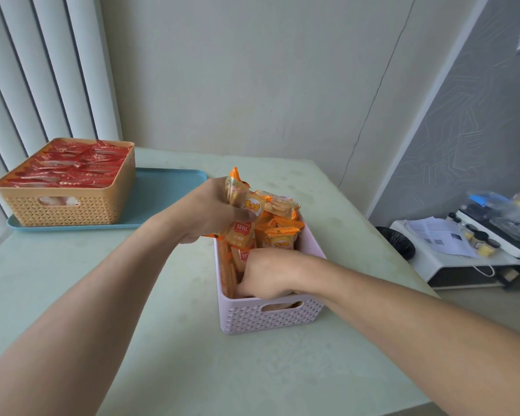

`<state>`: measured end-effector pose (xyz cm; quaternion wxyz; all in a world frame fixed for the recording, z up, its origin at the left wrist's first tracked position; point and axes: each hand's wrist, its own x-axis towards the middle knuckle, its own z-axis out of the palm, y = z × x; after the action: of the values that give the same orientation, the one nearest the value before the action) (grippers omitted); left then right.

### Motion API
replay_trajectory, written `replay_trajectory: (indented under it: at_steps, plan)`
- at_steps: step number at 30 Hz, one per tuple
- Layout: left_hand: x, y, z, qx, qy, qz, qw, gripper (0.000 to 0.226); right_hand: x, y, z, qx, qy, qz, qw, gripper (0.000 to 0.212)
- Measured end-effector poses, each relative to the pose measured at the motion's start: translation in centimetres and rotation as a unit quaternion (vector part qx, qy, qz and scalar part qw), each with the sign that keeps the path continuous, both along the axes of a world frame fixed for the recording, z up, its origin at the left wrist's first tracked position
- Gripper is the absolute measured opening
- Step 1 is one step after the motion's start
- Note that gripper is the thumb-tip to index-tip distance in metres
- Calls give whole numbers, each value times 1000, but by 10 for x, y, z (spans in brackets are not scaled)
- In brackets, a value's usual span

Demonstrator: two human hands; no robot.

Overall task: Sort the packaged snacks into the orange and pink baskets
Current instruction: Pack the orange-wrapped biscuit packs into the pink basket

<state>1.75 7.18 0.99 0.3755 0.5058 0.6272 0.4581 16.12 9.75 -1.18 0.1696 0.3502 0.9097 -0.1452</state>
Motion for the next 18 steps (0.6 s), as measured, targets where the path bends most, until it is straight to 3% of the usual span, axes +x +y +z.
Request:
replay_trajectory:
  at_steps: [9, 14, 18]
  plan:
    - [1, -7, 10, 37, 23, 10, 999, 21, 26, 20, 32, -148, 132, -116, 973, 20]
    - [4, -8, 12, 60, 83, 16, 995, 24, 32, 30, 47, -164, 131, -129, 969, 14]
    - [3, -6, 8, 42, 128, 7, 991, 25, 43, 39, 53, -203, 196, -130, 950, 13]
